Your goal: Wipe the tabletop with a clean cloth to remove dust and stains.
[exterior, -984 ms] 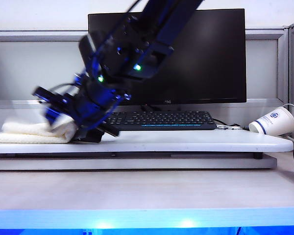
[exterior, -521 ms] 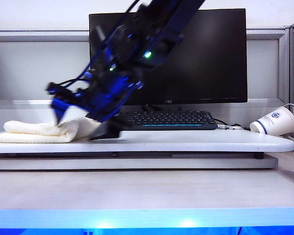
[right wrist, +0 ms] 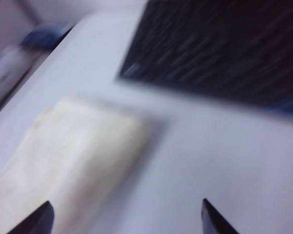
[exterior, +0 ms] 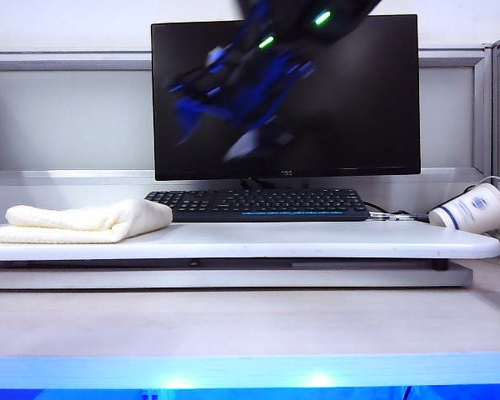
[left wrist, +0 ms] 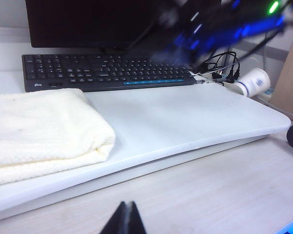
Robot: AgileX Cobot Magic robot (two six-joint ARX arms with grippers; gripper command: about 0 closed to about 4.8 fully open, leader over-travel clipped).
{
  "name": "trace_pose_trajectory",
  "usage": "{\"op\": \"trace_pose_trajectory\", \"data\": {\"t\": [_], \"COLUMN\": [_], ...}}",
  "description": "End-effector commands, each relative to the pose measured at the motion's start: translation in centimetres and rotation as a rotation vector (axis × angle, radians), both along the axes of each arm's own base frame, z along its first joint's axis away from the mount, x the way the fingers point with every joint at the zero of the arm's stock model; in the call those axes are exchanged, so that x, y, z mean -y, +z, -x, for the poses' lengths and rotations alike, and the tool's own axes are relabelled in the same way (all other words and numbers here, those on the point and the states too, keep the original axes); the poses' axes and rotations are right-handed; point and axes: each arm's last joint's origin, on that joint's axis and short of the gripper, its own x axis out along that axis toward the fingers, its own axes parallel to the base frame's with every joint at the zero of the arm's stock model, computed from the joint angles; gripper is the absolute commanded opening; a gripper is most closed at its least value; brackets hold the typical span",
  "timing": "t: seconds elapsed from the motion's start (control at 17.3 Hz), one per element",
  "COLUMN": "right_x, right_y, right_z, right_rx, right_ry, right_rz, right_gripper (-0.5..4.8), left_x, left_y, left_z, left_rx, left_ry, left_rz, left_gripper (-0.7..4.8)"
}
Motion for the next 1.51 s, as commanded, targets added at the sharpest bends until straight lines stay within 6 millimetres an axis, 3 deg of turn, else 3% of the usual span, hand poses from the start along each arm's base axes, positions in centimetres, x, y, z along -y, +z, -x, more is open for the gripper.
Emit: {"op": "trace_pose_trajectory", "data": {"t": [0.06, 0.12, 0.29, 0.46, 0.52, 0.64, 0.81, 0.87, 1.1, 1.22, 1.39, 1.51], "right_x": [3.3, 4.3, 7.6, 10.2, 11.0, 12.5, 14.9, 16.1, 19.3, 21.0, 23.3, 24.9], "right_y": [3.2, 4.0, 7.3, 10.6, 11.6, 13.2, 14.5, 14.3, 11.5, 9.9, 8.0, 6.1], "right_z": [0.0, 0.2, 1.3, 3.1, 3.8, 5.2, 7.4, 8.6, 13.1, 16.0, 19.5, 22.4], "right_rx": [0.065, 0.077, 0.111, 0.171, 0.187, 0.215, 0.224, 0.229, 0.214, 0.209, 0.216, 0.233], "right_ry": [-0.026, -0.035, -0.07, -0.096, -0.103, -0.102, -0.127, -0.152, -0.23, -0.275, -0.357, -0.43], "right_rz": [0.073, 0.092, 0.133, 0.152, 0.158, 0.184, 0.216, 0.212, 0.209, 0.205, 0.195, 0.188], "right_gripper": [3.86, 3.86, 3.0, 3.0, 2.74, 2.23, 2.18, 1.97, 1.97, 1.27, 0.89, -0.08], "left_x": [0.0, 0.0, 0.0, 0.0, 0.0, 0.0, 0.0, 0.0, 0.0, 0.0, 0.0, 0.0], "left_y": [0.2, 0.2, 0.1, 0.1, 0.1, 0.1, 0.1, 0.1, 0.1, 0.1, 0.1, 0.1], "left_z": [0.0, 0.0, 0.0, 0.0, 0.0, 0.0, 0.0, 0.0, 0.0, 0.0, 0.0, 0.0], "left_rx": [0.013, 0.013, 0.013, 0.012, 0.012, 0.013, 0.013, 0.013, 0.013, 0.013, 0.013, 0.013], "left_ry": [-0.007, -0.007, -0.005, -0.003, -0.003, -0.003, -0.003, -0.003, -0.003, 0.0, 0.001, 0.0], "left_rz": [0.001, 0.001, 0.001, 0.001, 0.001, 0.001, 0.001, 0.001, 0.001, 0.0, 0.0, 0.001], "left_gripper": [-0.06, -0.06, -0.06, -0.06, -0.06, -0.06, -0.06, -0.06, -0.06, -0.06, -0.06, -0.06]}}
